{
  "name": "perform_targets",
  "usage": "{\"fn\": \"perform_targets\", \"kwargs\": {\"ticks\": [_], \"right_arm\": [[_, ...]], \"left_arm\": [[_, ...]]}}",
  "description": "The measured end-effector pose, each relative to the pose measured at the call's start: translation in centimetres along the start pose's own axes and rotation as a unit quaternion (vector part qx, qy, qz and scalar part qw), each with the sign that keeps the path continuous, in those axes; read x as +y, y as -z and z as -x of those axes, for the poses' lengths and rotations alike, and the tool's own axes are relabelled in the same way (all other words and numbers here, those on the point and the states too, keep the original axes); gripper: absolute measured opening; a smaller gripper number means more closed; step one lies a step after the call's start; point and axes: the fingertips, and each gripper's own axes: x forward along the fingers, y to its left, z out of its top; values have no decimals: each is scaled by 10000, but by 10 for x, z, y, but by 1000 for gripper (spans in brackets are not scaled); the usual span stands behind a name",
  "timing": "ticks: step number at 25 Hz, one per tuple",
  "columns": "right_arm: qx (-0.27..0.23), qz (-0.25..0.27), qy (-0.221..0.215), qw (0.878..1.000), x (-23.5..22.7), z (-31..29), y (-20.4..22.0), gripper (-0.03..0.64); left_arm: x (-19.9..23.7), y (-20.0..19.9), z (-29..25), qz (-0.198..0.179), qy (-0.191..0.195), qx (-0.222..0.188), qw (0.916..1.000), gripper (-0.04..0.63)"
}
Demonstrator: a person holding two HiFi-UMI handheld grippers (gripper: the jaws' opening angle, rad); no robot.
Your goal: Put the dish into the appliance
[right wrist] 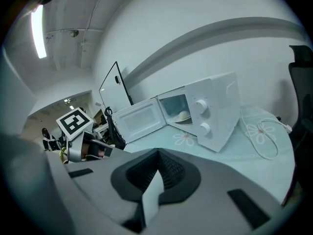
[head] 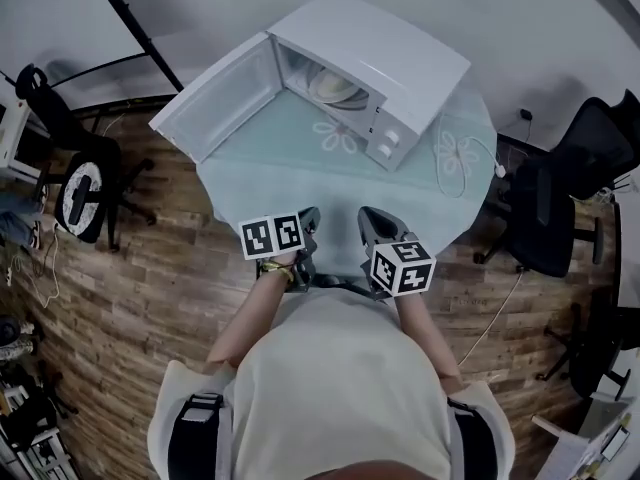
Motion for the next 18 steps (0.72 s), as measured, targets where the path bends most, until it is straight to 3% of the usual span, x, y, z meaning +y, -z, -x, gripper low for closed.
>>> {"fn": "perform_targets", "kwargs": {"ticks": [4,11,18], "right_arm": [[119,-4,-67,9999,1,-3,6,6],[75,-59,-176,9998,12,-15,10,6],[163,13,-128,9998,15,-11,20,6]], "left_arm": [[2,7,3,-252,-253,21,9994,9],[3,9,8,-621,-295,90,9976,9],[5,11,10,-592,-258,129,9978,9]]}}
